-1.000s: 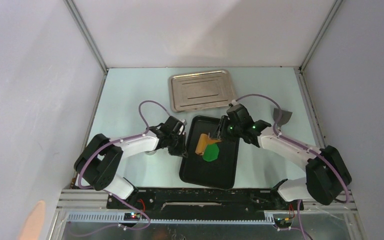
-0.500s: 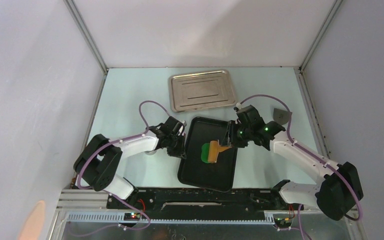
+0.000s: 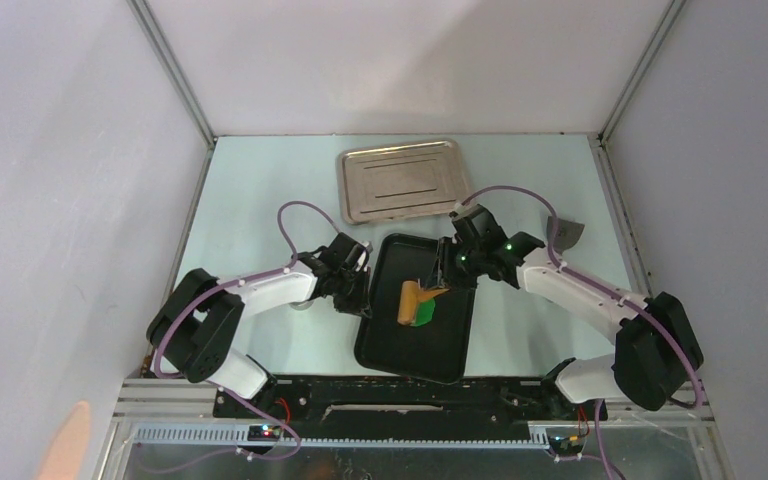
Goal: Roll out the dumpling wrappers from the dough
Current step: Flatten out the dough on the work surface.
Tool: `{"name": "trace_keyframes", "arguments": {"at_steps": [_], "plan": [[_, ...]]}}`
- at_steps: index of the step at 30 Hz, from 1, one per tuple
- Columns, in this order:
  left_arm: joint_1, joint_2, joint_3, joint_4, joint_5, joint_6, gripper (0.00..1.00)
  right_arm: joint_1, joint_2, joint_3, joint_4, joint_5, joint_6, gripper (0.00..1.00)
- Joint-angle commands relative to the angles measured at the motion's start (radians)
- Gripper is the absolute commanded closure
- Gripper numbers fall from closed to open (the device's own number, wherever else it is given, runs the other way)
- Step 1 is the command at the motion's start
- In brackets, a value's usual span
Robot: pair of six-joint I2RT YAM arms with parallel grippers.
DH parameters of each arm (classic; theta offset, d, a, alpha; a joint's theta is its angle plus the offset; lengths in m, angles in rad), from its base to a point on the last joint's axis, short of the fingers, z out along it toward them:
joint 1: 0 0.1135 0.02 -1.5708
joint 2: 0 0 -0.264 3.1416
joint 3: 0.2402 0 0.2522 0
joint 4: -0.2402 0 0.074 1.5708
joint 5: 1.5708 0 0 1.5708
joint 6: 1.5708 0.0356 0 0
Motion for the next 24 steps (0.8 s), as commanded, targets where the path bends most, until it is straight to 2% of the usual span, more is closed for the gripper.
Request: {"name": "trace_keyframes", "arguments": {"at_steps": [1,8,15,24], "plan": [[0.006,-0.059,0.036,-0.009,-0.003,0.012,1.00,0.012,0.086,-0.059,-0.157,0.194,-0.024,1.00],[0.006,-0.048,0.050,-0.019,-0.005,0.020,1.00,-0.003,-0.011,-0.086,-0.263,0.272,-0.066,1.00],[0.006,-0.046,0.056,-0.024,-0.013,0.022,1.00,0.015,-0.005,-0.117,-0.294,0.286,-0.059,1.00],[0.006,-0.040,0.061,-0.019,-0.005,0.014,1.00,0.098,0.160,-0.114,-0.201,0.272,-0.004,1.00]]}}
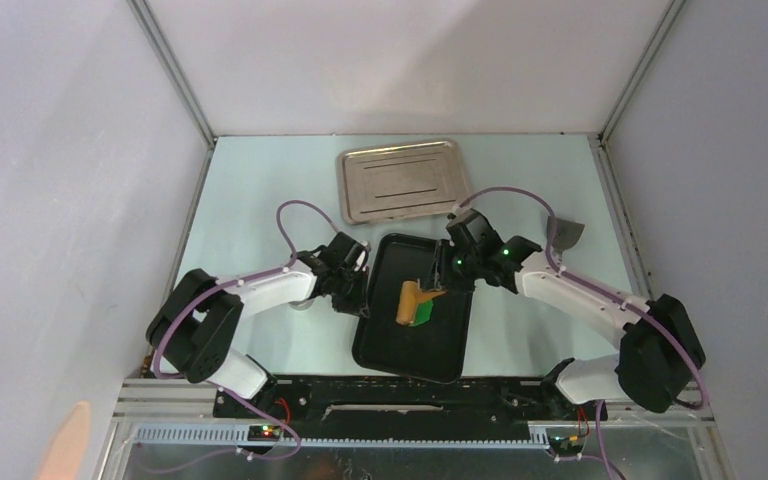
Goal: Roll out the dumpling wrappers from the dough
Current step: Flatten out the dough on the work surface.
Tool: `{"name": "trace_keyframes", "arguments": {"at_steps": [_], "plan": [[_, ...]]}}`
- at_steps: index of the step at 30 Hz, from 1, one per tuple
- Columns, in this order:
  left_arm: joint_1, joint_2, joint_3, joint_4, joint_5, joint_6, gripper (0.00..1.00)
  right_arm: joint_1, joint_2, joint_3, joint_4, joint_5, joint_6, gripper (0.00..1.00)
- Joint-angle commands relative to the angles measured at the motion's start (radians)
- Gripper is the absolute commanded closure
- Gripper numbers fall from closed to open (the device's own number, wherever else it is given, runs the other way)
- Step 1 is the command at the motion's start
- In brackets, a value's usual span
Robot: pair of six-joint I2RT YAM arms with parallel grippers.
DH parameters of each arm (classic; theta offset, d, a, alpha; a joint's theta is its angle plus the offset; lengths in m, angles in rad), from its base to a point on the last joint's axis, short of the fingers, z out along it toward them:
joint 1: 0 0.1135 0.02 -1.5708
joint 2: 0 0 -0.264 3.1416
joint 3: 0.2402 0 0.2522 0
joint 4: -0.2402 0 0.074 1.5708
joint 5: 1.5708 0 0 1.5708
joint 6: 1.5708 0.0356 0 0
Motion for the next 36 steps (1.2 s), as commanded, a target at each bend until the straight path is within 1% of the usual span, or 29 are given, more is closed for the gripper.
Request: {"name": "trace_keyframes", "arguments": {"at_steps": [1,3,5,9,12,19,22,25,28,31,36], "plan": [[0.005,-0.036,0.056,0.003,0.011,0.013,1.00,0.055,0.193,-0.099,-0.184,0.179,-0.034,1.00],[0.005,-0.038,0.055,-0.001,0.009,0.016,1.00,0.068,0.197,-0.114,-0.185,0.184,-0.024,1.00],[0.005,-0.040,0.052,0.000,0.007,0.016,1.00,0.066,0.168,-0.139,-0.193,0.193,-0.018,1.00],[0.005,-0.041,0.049,0.005,0.012,0.015,1.00,0.037,0.070,-0.154,-0.252,0.218,-0.025,1.00],[0.005,-0.038,0.047,0.007,0.014,0.015,1.00,0.021,-0.008,-0.140,-0.275,0.193,-0.047,1.00],[0.005,-0.036,0.047,0.006,0.013,0.018,1.00,0.035,-0.081,-0.011,-0.241,0.039,-0.155,1.00],[0.006,-0.036,0.049,0.004,0.011,0.021,1.00,0.022,-0.112,0.050,-0.228,0.005,-0.205,1.00],[0.005,-0.027,0.059,0.003,0.015,0.039,1.00,-0.007,-0.119,0.099,-0.258,0.007,-0.255,1.00],[0.005,-0.003,0.083,0.003,0.021,0.065,1.00,-0.046,-0.126,0.110,-0.276,0.010,-0.305,1.00],[0.005,0.043,0.141,-0.019,0.017,0.092,1.00,-0.078,-0.145,0.111,-0.268,0.002,-0.334,1.00],[0.002,0.094,0.222,-0.025,0.052,0.096,1.00,-0.094,-0.195,0.110,-0.225,-0.008,-0.357,1.00]]}}
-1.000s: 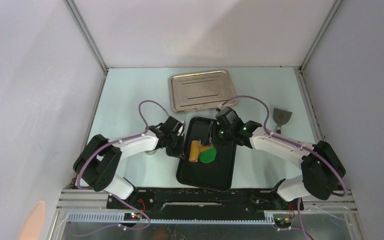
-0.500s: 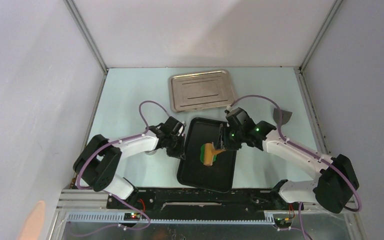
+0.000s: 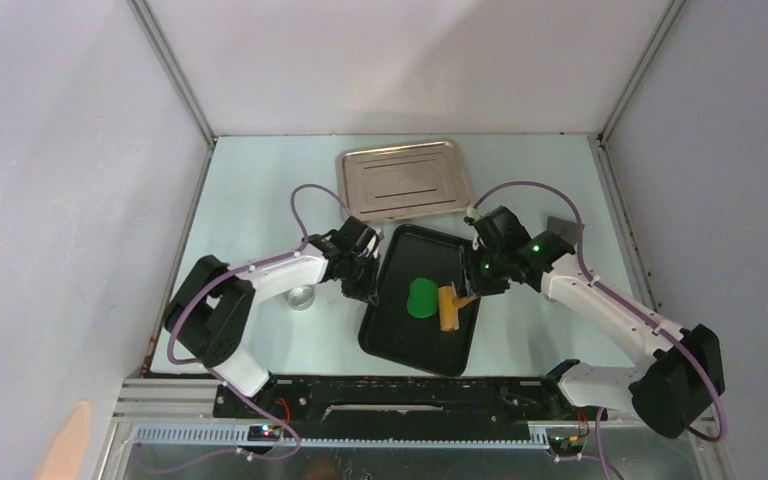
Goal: Roll out the dumpling wrappers from the dough
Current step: Flatten out the dough on the work surface.
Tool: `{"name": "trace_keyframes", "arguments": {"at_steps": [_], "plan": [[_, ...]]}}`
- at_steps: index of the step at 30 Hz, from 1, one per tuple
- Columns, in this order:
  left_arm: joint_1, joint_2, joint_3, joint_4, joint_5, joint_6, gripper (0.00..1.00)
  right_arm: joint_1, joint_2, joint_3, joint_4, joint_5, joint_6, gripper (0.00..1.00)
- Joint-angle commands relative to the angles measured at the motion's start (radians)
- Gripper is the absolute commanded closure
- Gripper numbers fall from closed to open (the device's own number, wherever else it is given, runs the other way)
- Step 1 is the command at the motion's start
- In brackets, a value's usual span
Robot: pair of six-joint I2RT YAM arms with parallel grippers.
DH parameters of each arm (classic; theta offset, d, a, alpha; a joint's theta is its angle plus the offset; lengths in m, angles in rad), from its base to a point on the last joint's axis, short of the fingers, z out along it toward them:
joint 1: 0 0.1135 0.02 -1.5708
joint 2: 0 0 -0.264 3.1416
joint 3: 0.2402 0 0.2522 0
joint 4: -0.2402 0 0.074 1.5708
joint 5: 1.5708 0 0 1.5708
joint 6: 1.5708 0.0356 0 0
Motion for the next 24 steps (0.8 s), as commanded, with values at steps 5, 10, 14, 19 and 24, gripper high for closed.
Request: {"name": "trace_keyframes", "arguments": {"at_steps": [5,10,14,19,24], "plan": [[0.000,0.023,0.117,-0.005,0.033,0.063,0.95,-0.019,-0.047,0.076,0.047,-0.027,-0.050,1.00],[0.000,0.028,0.149,-0.056,0.003,0.089,0.73,-0.020,0.046,0.160,0.034,-0.048,-0.083,1.00],[-0.001,0.022,0.155,-0.074,-0.014,0.093,0.63,-0.021,0.140,0.235,-0.019,-0.066,-0.129,1.00],[0.000,-0.023,0.146,-0.094,-0.038,0.063,0.59,-0.020,0.228,0.306,-0.113,-0.044,-0.195,1.00],[0.005,-0.113,0.082,-0.081,-0.026,-0.016,0.59,-0.012,0.269,0.313,-0.119,-0.072,-0.218,1.00]]}}
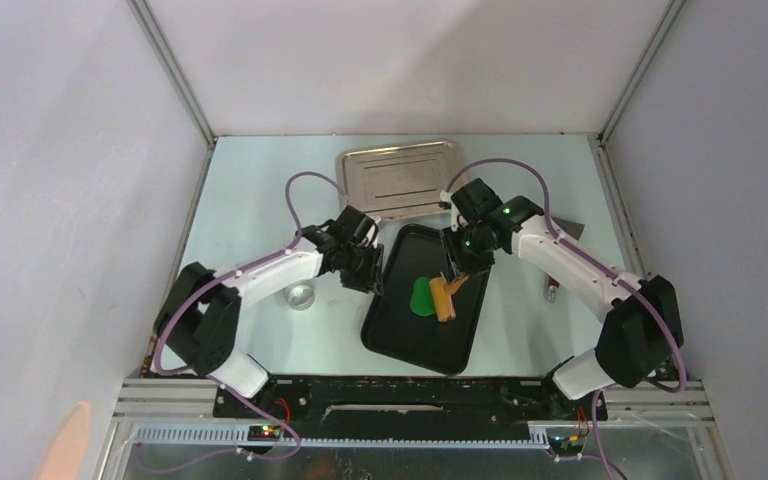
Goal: Roll out the dumpling wrappers from the dough
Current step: Flatten out the dough on the work surface.
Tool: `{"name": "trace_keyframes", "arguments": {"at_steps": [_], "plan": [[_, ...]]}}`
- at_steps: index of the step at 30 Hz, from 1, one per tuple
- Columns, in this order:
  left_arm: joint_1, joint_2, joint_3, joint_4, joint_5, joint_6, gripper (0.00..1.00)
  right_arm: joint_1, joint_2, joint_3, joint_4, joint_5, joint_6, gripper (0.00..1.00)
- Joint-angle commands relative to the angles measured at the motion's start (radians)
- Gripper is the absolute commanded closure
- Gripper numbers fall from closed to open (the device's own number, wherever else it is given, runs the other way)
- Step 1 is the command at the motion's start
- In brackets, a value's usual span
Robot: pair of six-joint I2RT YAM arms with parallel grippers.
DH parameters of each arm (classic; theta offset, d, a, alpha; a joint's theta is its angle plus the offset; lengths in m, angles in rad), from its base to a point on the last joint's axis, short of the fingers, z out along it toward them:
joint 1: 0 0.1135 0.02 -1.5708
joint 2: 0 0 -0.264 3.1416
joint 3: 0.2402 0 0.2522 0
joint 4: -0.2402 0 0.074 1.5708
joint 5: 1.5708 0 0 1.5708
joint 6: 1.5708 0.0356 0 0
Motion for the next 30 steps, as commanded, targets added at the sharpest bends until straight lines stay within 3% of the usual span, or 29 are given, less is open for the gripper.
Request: {"name": "trace_keyframes", "arguments": {"at_steps": [1,11,21,30], "plan": [[0.006,-0.120,-0.047,0.007,-0.001,-0.075,0.59,0.017,0.032,0.055,-0.030,-0.024,-0.040,1.00],[0.010,-0.245,-0.143,-0.009,-0.048,-0.120,0.60,0.071,0.118,0.018,0.031,0.005,-0.022,1.00],[0.011,-0.266,-0.148,-0.006,-0.049,-0.119,0.60,0.068,0.168,-0.070,0.071,0.088,0.024,1.00],[0.012,-0.265,-0.166,0.008,-0.040,-0.116,0.60,0.083,0.182,-0.154,0.161,0.074,0.061,1.00]]}}
